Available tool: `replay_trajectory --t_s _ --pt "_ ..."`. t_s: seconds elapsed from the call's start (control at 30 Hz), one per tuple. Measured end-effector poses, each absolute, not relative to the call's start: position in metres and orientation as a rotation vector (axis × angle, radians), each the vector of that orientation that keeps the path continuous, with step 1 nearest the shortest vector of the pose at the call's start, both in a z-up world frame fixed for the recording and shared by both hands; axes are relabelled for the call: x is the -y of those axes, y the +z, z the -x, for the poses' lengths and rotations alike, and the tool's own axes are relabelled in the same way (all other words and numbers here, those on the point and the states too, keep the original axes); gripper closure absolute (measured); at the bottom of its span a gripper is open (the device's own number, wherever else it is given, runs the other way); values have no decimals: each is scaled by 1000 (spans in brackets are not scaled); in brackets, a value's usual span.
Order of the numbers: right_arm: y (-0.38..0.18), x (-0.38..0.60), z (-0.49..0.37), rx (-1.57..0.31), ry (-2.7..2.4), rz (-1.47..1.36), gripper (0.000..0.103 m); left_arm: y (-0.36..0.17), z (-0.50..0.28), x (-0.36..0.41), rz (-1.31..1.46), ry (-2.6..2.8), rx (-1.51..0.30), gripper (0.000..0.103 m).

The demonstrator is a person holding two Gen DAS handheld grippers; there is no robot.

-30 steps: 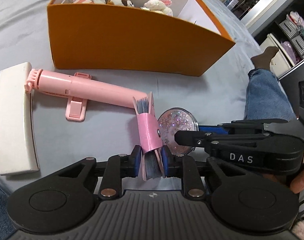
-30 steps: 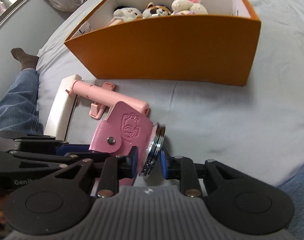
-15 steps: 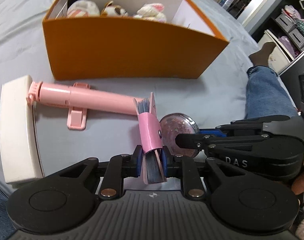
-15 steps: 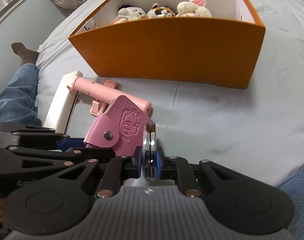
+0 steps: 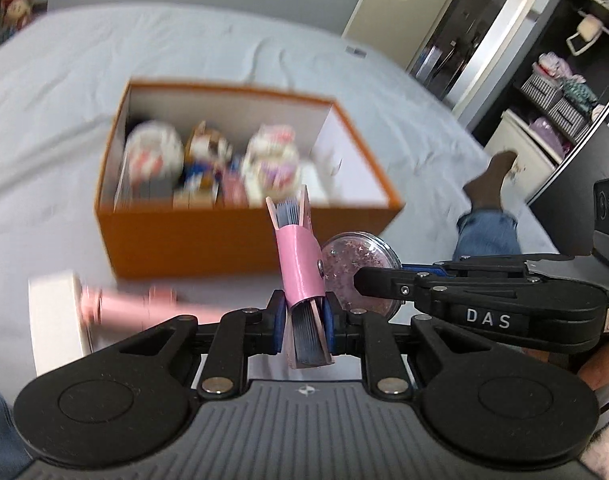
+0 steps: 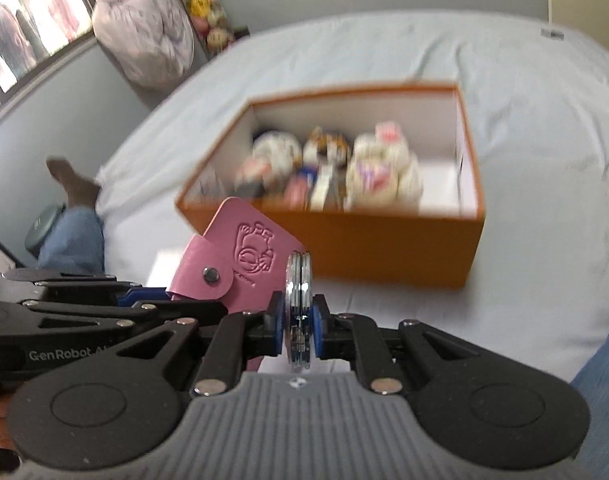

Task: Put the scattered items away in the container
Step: 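Carry the card holder and compact mirror over the orange box with both tools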

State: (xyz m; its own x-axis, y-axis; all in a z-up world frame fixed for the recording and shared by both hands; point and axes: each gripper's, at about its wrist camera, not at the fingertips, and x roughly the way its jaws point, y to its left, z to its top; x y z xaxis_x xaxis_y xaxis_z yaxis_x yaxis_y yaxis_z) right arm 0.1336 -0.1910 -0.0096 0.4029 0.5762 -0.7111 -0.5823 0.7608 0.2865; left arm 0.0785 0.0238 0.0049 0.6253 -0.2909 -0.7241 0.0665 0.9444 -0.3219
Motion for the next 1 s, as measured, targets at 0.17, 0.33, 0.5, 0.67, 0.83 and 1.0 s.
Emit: replay_trajectory --t_s 0.17,0.33,0.5,0.67,0.83,1.0 --pt "19 189 -160 -814 712 -17 88 28 -116 -25 271 -217 -829 81" --pt "28 183 -197 -794 673 -51 88 31 -160 -27 290 -223 -849 81" --pt "19 172 -228 -823 641 -60 88 16 -191 -27 305 -200 -901 81" --pt "2 165 -249 -858 624 -78 88 2 -207 -18 250 -160 -885 81" --pt "-15 161 -262 -902 605 -70 88 -19 -220 -19 284 -152 -979 81" --pt "-29 159 -270 -945 605 -57 88 -29 -228 -18 266 -85 -1059 81"
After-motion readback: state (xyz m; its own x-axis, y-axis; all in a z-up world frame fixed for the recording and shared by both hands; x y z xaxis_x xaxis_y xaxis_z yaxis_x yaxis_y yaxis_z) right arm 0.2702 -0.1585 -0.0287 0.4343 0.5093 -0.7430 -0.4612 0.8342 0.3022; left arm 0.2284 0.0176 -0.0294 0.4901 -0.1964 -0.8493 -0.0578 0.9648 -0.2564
